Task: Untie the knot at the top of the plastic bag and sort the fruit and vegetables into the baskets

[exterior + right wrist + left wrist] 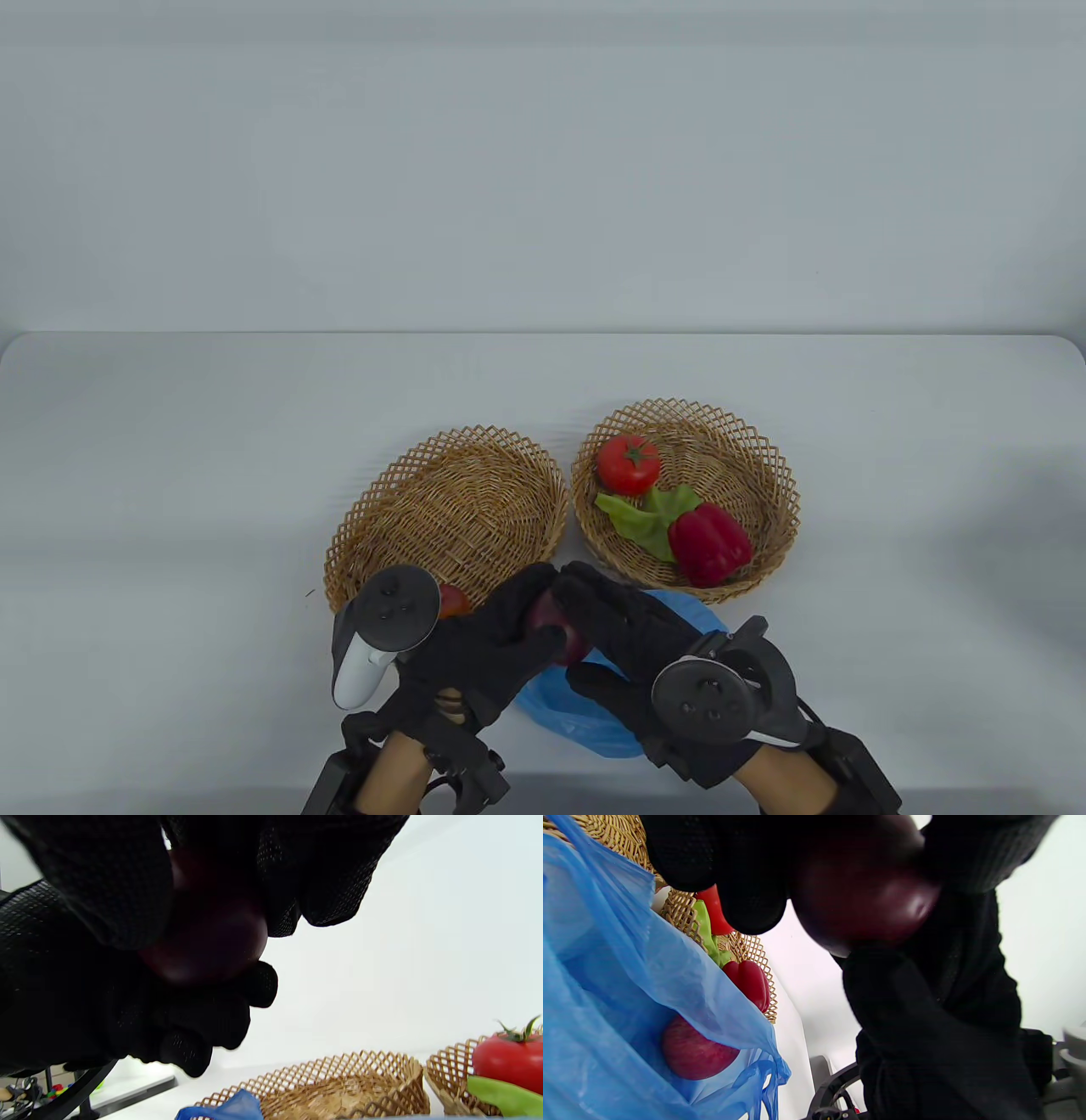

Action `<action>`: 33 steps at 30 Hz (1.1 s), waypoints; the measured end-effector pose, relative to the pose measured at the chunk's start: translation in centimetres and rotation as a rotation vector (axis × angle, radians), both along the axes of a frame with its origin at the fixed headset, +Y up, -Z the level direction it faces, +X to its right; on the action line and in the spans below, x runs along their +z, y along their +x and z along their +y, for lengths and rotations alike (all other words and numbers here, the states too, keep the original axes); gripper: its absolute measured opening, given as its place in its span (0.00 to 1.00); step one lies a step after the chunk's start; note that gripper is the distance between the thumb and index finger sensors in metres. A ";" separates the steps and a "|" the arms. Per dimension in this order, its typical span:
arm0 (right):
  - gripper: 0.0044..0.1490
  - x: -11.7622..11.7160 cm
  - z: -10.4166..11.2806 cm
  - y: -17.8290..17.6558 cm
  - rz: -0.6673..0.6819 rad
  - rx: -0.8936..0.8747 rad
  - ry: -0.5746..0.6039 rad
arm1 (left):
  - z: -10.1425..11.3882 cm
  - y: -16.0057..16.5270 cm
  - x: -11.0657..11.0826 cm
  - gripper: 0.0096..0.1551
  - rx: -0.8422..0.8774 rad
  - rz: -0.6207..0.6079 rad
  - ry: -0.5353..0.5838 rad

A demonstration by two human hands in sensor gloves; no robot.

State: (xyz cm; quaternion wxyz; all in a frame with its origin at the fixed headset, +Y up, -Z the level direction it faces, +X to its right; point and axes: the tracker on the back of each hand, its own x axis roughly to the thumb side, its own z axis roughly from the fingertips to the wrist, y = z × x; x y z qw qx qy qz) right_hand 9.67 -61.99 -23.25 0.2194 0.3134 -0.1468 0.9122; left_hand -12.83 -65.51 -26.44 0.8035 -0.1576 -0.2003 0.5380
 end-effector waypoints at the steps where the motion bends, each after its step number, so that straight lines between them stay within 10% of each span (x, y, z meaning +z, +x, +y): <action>1: 0.53 -0.2 -0.1 0.1 0.008 -0.006 -0.013 | 0.1 -0.2 0.0 0.55 0.000 0.014 0.003; 9: 0.34 -2.0 0.5 1.6 -0.086 0.228 -0.046 | 1.8 -5.5 0.6 0.54 -0.300 0.539 0.061; 14: 0.28 -3.2 -1.4 1.1 -0.107 0.490 -0.206 | 0.4 -7.7 -0.1 0.54 -0.602 0.820 -0.098; 33: 0.30 -4.0 -4.2 0.2 -0.125 0.702 -0.354 | -4.2 -8.2 -2.8 0.52 -0.924 0.832 -0.354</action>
